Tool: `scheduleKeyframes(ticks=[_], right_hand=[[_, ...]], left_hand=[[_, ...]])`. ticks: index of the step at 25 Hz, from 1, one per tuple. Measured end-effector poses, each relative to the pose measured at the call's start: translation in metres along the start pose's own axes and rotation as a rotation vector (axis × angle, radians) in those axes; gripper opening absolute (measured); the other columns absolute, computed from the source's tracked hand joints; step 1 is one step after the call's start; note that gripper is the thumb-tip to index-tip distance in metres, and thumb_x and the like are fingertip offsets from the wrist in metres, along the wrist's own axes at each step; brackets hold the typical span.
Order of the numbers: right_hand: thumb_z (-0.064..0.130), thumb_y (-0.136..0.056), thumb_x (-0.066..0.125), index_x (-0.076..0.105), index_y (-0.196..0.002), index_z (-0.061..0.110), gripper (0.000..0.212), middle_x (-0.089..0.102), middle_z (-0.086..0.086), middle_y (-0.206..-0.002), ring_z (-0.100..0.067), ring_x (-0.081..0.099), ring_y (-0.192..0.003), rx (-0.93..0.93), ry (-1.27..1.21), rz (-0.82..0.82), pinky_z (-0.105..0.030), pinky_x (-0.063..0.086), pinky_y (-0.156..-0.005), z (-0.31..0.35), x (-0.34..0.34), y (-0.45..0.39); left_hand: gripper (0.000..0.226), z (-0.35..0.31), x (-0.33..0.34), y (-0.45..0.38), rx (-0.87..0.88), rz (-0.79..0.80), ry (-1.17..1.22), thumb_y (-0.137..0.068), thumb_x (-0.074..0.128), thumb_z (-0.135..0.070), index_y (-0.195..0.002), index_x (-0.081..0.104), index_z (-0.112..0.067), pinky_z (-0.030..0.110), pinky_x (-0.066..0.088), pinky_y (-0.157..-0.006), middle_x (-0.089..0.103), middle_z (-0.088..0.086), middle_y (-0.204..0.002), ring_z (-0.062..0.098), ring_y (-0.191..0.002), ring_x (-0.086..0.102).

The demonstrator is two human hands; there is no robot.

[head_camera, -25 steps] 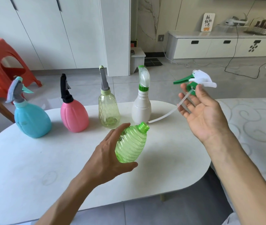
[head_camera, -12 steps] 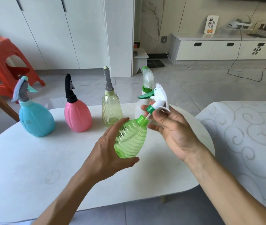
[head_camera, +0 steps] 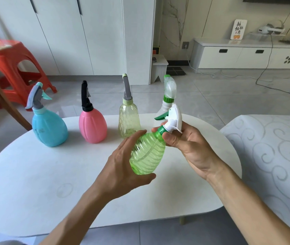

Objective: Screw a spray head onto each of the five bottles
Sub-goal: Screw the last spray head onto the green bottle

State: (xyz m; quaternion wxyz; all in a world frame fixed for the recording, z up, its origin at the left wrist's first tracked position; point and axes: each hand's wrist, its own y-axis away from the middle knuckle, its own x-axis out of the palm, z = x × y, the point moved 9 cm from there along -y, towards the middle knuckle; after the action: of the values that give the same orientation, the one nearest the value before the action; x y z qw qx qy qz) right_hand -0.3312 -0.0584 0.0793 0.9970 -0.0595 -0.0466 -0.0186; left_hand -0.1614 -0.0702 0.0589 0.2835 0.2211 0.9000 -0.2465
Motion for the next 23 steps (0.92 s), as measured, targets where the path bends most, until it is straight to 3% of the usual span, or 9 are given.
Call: scheduleKeyframes(ticks=[3, 5, 10, 13, 15, 19, 23], right_hand=[[0.021, -0.08, 0.077, 0.059, -0.114, -0.006, 0.047, 0.068, -0.019, -0.105, -0.027, 0.065, -0.103, 0.029, -0.041, -0.046, -0.052, 0.049, -0.098, -0.004, 0.002, 0.001], [0.024, -0.079, 0.077, 0.058, -0.114, -0.005, 0.048, 0.07, -0.012, -0.1, -0.026, 0.069, -0.099, 0.053, -0.097, -0.074, -0.044, 0.056, -0.087, -0.009, 0.007, 0.004], [0.034, -0.076, 0.081, 0.073, -0.108, 0.02, 0.036, 0.074, -0.015, -0.113, -0.028, 0.071, -0.106, 0.058, -0.08, -0.227, -0.035, 0.059, -0.084, -0.015, 0.002, 0.007], [0.028, -0.091, 0.066, 0.076, -0.104, 0.02, 0.018, 0.077, -0.009, -0.108, -0.02, 0.072, -0.101, 0.097, -0.065, -0.136, -0.034, 0.057, -0.086, -0.014, 0.007, 0.006], [0.027, -0.095, 0.064, 0.075, -0.104, 0.014, 0.02, 0.077, -0.01, -0.108, -0.022, 0.072, -0.101, 0.092, -0.032, -0.115, -0.034, 0.057, -0.087, -0.012, 0.007, 0.006], [0.043, -0.067, 0.081, 0.07, -0.097, 0.003, 0.05, 0.077, -0.015, -0.099, -0.026, 0.074, -0.094, 0.099, -0.076, -0.225, -0.035, 0.058, -0.078, -0.013, 0.004, 0.009], [0.042, -0.054, 0.086, 0.059, -0.091, 0.015, 0.053, 0.074, -0.005, -0.092, -0.016, 0.072, -0.085, 0.201, -0.277, -0.294, -0.031, 0.052, -0.074, -0.029, 0.012, 0.012]], left_hand=[[0.106, -0.004, 0.0, 0.001, 0.022, 0.004, -0.035, -0.056, 0.086, -0.048, -0.148, 0.033, -0.043, -0.001, 0.033, -0.091, 0.05, -0.026, -0.133, -0.011, -0.117, 0.047], [0.106, -0.005, 0.001, 0.001, 0.023, -0.001, -0.039, -0.056, 0.086, -0.049, -0.147, 0.032, -0.043, -0.001, 0.034, -0.09, 0.047, -0.031, -0.133, -0.011, -0.116, 0.047], [0.107, 0.002, 0.003, -0.001, -0.02, -0.026, -0.039, -0.055, 0.085, -0.046, -0.149, 0.035, -0.038, -0.003, 0.033, -0.088, 0.046, -0.033, -0.129, -0.01, -0.112, 0.049], [0.107, 0.005, 0.0, -0.003, -0.028, -0.057, -0.058, -0.055, 0.088, -0.042, -0.148, 0.036, -0.035, -0.002, 0.035, -0.087, 0.052, -0.021, -0.129, -0.001, -0.109, 0.051], [0.106, 0.003, -0.002, -0.002, -0.018, -0.067, -0.073, -0.055, 0.089, -0.039, -0.148, 0.037, -0.034, -0.002, 0.035, -0.087, 0.053, -0.019, -0.129, 0.0, -0.108, 0.051], [0.108, -0.002, 0.0, -0.001, 0.002, -0.068, -0.1, -0.057, 0.091, -0.036, -0.15, 0.037, -0.03, -0.003, 0.032, -0.087, 0.054, -0.014, -0.129, 0.003, -0.107, 0.052], [0.109, -0.004, 0.005, 0.001, 0.002, -0.074, -0.11, -0.057, 0.092, -0.032, -0.151, 0.038, -0.024, -0.002, 0.032, -0.087, 0.055, -0.01, -0.131, 0.009, -0.109, 0.054]])
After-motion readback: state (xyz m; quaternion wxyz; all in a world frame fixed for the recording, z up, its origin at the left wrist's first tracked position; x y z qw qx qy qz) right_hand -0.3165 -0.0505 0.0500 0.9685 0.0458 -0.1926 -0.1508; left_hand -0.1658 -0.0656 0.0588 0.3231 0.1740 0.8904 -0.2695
